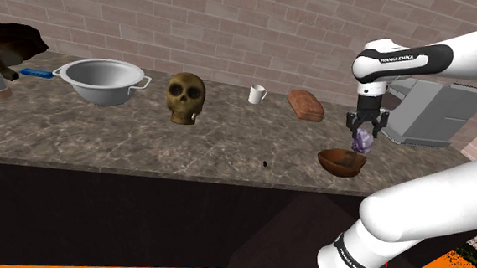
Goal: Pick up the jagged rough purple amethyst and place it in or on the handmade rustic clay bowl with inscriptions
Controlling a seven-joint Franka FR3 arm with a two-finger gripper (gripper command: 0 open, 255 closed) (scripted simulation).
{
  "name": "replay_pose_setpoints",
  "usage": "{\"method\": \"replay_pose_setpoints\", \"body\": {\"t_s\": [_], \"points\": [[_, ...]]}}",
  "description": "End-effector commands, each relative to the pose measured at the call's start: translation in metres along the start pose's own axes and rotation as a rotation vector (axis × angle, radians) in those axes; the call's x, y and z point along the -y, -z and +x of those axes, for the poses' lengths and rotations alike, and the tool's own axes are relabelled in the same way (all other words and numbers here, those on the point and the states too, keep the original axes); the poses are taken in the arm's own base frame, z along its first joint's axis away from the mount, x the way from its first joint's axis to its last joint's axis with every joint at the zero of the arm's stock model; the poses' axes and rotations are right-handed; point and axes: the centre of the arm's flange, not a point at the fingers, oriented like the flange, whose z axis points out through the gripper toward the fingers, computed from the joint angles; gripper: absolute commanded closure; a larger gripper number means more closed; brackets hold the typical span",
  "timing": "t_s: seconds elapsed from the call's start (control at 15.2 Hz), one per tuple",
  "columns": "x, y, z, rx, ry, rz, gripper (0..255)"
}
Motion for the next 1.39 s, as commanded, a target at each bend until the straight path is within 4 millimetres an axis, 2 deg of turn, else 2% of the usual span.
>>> {"method": "replay_pose_setpoints", "body": {"t_s": [0.0, 0.59, 1.12, 1.19, 1.32], "points": [[0.003, -0.009, 0.004, -0.001, 0.000, 0.000, 255], [0.017, -0.052, 0.016, -0.001, 0.000, 0.000, 255], [0.017, -0.052, 0.016, -0.001, 0.000, 0.000, 255], [0.017, -0.052, 0.016, -0.001, 0.000, 0.000, 0], [0.017, -0.052, 0.016, -0.001, 0.000, 0.000, 0]]}}
